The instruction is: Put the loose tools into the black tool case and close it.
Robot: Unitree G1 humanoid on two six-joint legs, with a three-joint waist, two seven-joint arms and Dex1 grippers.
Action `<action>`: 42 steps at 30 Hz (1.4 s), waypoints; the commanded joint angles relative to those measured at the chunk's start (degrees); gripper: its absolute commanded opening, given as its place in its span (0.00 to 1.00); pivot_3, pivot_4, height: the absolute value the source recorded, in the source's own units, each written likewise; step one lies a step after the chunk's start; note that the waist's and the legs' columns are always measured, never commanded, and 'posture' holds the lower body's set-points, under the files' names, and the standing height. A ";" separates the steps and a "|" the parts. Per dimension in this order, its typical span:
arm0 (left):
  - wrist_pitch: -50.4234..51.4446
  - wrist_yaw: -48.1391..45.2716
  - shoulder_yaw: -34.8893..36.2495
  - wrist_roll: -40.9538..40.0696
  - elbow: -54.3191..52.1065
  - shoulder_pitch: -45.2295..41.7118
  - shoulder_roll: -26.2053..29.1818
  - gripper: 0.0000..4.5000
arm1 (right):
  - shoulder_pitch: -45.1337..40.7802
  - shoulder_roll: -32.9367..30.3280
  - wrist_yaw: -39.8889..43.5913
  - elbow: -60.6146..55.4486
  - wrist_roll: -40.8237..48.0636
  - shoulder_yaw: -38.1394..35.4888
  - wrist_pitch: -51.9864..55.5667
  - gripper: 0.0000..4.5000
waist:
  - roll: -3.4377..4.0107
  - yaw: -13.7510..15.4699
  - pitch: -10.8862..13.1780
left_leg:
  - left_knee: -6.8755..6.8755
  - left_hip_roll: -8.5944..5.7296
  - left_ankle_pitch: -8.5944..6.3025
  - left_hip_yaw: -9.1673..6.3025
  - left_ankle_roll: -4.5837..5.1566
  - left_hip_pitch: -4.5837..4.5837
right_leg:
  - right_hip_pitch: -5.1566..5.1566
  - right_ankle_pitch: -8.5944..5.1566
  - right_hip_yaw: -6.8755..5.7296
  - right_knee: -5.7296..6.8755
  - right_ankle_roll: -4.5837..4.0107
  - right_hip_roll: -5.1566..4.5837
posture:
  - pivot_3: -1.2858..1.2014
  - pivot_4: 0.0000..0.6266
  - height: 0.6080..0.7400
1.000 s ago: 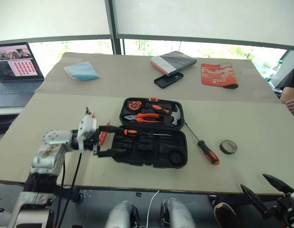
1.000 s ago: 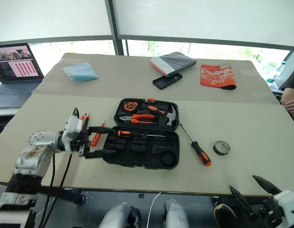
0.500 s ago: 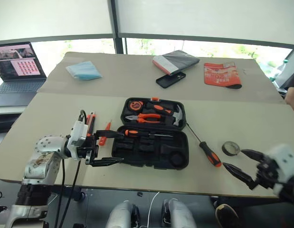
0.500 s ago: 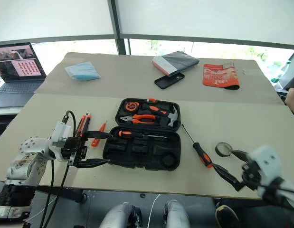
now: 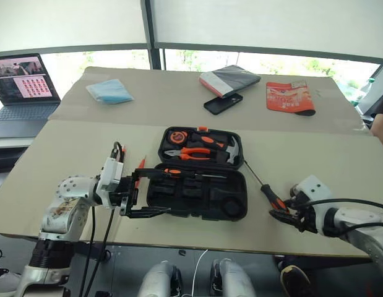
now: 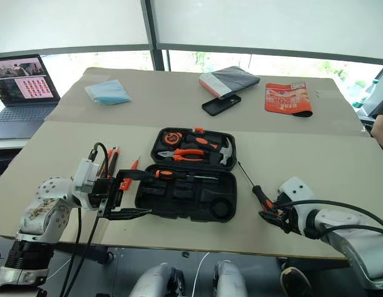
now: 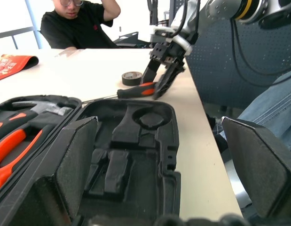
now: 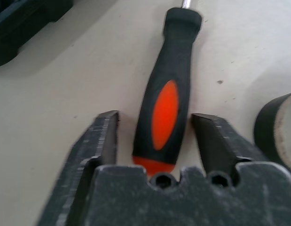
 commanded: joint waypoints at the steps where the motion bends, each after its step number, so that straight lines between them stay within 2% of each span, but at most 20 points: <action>1: 1.15 1.18 0.04 -2.02 -2.82 -1.00 -0.60 1.00 | -0.27 2.33 -2.15 0.04 -1.81 -1.39 -0.59 0.30 | 0.00 -0.04 0.00 | -0.01 0.00 0.00 0.00 -0.01 0.01 | 0.00 0.00 0.00 0.01 0.00 0.00 | 0.52 0.24 1.00; 3: 1.91 1.96 0.01 -2.61 -3.28 -1.50 -1.32 1.00 | 0.44 4.97 -4.20 -0.61 -1.97 -3.23 -0.16 0.23 | -0.02 -0.11 -0.01 | -0.01 0.01 0.01 0.00 -0.03 0.01 | 0.00 0.00 0.01 0.01 0.01 0.02 | 0.52 0.24 1.00; 10: 5.05 6.30 0.30 -5.09 -6.68 -2.45 -3.32 1.00 | 4.82 13.18 -10.27 -6.10 -2.96 -11.39 -0.76 0.23 | -0.03 -0.06 -0.02 | -0.02 0.00 -0.06 0.01 -0.25 0.01 | 0.00 0.01 0.02 0.06 0.02 0.02 | 0.52 0.24 1.00; 11: 5.22 6.74 0.46 -5.24 -7.00 -2.41 -3.42 1.00 | 5.47 13.51 -10.25 -6.77 -3.33 -12.28 -1.99 0.23 | -0.03 -0.01 -0.02 | -0.02 0.00 -0.07 0.01 -0.27 0.01 | 0.00 0.01 0.02 0.06 0.02 0.03 | 0.52 0.24 1.00; 14: 4.31 6.99 1.55 -4.50 -6.74 -1.12 -2.30 1.00 | 5.14 11.03 -3.06 -7.75 -4.83 -12.42 -12.69 0.23 | -0.02 -0.17 -0.02 | -0.02 0.00 -0.06 0.02 -0.28 0.01 | 0.00 0.01 0.02 0.06 0.02 0.05 | 0.52 0.24 1.00; 18: 1.19 6.72 3.57 -1.99 -3.00 0.48 -0.23 1.00 | -2.20 5.97 10.37 -4.67 -6.02 -6.27 -25.86 0.23 | -0.02 -1.27 0.00 | -0.09 0.02 -0.06 0.16 -0.31 0.20 | 0.00 0.00 0.02 0.09 0.02 0.21 | 0.52 0.24 1.00; 20: -2.49 5.03 4.03 1.24 0.73 1.38 2.00 1.00 | -9.17 3.41 15.86 -2.33 -5.12 -0.77 -24.43 0.23 | -0.04 -1.59 0.01 | -0.14 0.05 -0.06 0.16 -0.34 0.29 | 0.02 -0.01 0.02 0.09 0.00 0.26 | 0.52 0.24 1.00; 23: -5.66 3.89 5.22 3.91 5.61 1.50 5.08 1.00 | -22.02 0.52 24.86 2.58 -10.14 12.24 -23.92 0.23 | -0.05 -1.55 0.04 | -0.19 0.13 -0.06 0.13 -0.29 0.30 | -0.08 -0.08 0.01 0.10 -0.15 0.32 | 0.52 0.24 1.00; 26: -4.35 4.90 6.06 3.05 4.65 1.78 6.15 1.00 | -33.70 2.24 29.59 9.16 -16.51 22.72 -24.56 0.23 | -0.06 -1.48 0.13 | -0.19 0.15 0.11 0.04 -0.22 0.10 | -0.22 -0.25 0.02 0.12 -0.47 0.14 | 0.52 0.24 1.00; 30: -2.87 5.63 6.84 2.19 1.28 5.17 7.08 1.00 | -44.95 8.15 28.91 17.87 -25.73 32.60 -23.69 0.23 | -0.07 -1.37 0.14 | -0.15 0.14 0.12 0.05 -0.20 -0.06 | -0.27 -0.04 -0.03 0.08 -0.32 -0.02 | 0.52 0.24 1.00; 37: -1.25 7.51 8.06 1.60 -1.73 7.59 7.40 1.00 | -47.06 8.51 34.09 21.36 -30.80 36.61 -28.13 0.23 | -0.07 -0.97 0.14 | -0.15 -0.06 0.11 0.11 -0.21 -0.22 | -0.33 -0.03 -0.16 0.08 -0.36 -0.02 | 0.52 0.24 1.00; 42: -1.05 8.49 8.52 1.46 -2.53 8.41 7.50 1.00 | -45.26 7.76 35.84 19.54 -31.43 35.55 -25.24 0.23 | -0.07 -1.45 0.14 | -0.15 -0.04 -0.02 0.13 -0.51 -0.07 | -0.27 -0.23 -0.14 0.13 -0.04 -0.04 | 0.52 0.24 1.00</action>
